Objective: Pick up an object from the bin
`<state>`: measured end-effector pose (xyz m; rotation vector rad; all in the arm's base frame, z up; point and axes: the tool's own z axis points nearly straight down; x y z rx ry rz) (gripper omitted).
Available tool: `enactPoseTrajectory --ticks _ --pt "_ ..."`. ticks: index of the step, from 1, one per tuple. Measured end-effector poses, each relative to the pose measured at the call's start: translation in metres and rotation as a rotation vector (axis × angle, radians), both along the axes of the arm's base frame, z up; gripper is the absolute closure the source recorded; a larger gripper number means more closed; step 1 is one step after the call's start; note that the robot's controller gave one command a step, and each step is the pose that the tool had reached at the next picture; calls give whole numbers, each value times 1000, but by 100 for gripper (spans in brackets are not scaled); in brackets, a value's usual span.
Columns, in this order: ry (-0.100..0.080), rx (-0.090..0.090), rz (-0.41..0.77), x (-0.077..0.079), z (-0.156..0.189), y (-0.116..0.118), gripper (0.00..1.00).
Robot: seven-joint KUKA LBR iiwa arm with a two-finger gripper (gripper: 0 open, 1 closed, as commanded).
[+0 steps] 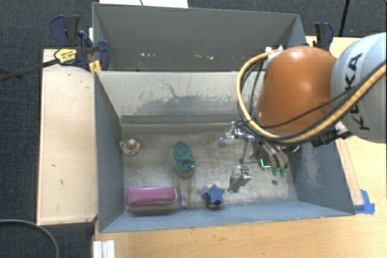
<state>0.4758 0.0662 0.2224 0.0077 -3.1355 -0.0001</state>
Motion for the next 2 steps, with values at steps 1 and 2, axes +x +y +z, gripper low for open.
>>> enactPoseTrajectory --ticks 1,2 --pt "-24 2 33 36 -135 64 0" --pt "-35 2 29 40 -134 63 100"
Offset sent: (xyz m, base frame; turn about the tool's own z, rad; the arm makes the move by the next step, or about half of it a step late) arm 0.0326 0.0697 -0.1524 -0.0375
